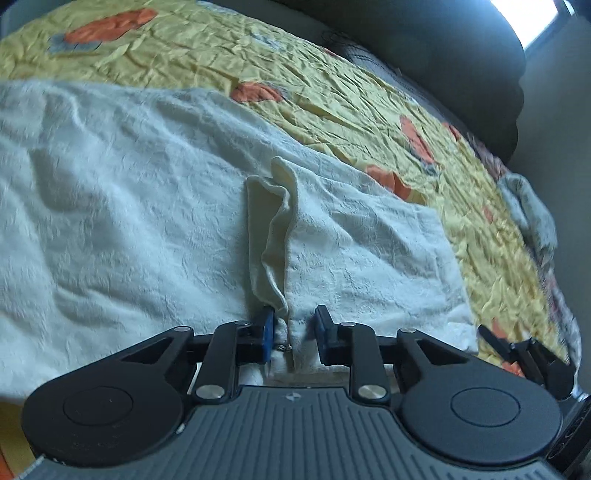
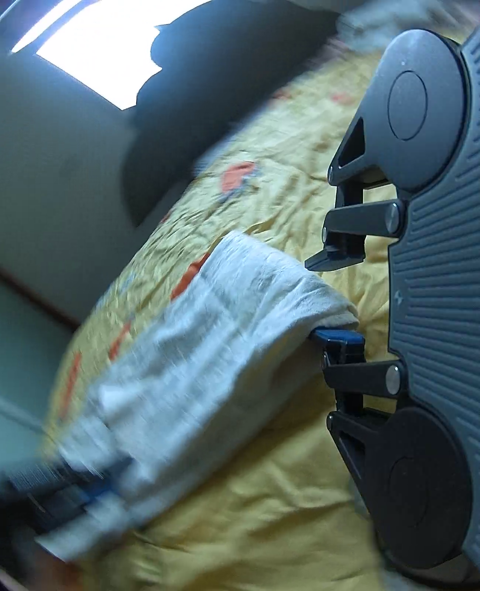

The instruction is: Fold towel

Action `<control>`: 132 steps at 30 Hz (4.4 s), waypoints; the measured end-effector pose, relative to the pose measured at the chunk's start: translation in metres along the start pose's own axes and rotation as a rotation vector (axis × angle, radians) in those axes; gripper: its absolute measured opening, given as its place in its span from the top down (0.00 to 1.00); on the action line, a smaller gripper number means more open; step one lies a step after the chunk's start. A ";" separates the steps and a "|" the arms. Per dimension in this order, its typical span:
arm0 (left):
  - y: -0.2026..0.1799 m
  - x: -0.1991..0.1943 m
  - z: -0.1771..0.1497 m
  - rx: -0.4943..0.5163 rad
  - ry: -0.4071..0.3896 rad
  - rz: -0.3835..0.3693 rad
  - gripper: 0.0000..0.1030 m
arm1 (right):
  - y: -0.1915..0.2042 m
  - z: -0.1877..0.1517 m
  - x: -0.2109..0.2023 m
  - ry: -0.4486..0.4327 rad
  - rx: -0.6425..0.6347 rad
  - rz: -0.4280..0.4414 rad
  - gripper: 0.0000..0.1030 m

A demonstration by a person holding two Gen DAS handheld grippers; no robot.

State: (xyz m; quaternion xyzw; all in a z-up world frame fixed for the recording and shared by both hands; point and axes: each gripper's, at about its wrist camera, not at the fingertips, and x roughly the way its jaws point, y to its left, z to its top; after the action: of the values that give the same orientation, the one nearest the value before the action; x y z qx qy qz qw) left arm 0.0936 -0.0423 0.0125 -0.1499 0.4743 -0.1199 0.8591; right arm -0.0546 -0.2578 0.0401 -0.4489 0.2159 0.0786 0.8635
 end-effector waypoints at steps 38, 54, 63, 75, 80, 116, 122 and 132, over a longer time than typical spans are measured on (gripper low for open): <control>0.122 -0.160 -0.070 -0.345 -0.584 0.227 0.17 | -0.013 0.105 0.010 -0.196 0.580 0.512 0.03; 0.233 -0.222 -0.124 -0.703 -0.633 0.420 0.16 | 0.202 0.290 0.045 -0.318 -0.072 0.516 0.04; 0.229 -0.219 -0.139 -0.586 -0.661 0.423 0.16 | 0.197 0.313 0.063 -0.252 -0.001 0.511 0.03; 0.212 -0.207 -0.174 -0.196 -0.675 0.678 0.19 | 0.206 0.323 0.065 -0.255 -0.027 0.483 0.03; 0.204 -0.207 -0.183 -0.184 -0.683 0.722 0.18 | 0.207 0.315 0.065 -0.314 -0.020 0.492 0.10; 0.214 -0.136 -0.012 -0.706 -0.437 0.228 0.84 | 0.126 0.278 0.089 -0.205 0.582 1.017 0.62; 0.153 -0.158 0.009 -0.395 -0.513 0.351 0.85 | 0.030 0.209 0.083 -0.236 0.898 1.167 0.29; -0.047 -0.098 0.001 0.245 -0.531 0.183 0.85 | -0.089 0.071 0.116 -0.183 1.429 1.082 0.20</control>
State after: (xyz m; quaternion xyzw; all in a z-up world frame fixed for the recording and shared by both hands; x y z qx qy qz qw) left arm 0.0408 -0.0519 0.1070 -0.0280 0.2269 -0.0551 0.9719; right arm 0.1000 -0.2592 0.0898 0.3660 0.3256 0.3565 0.7955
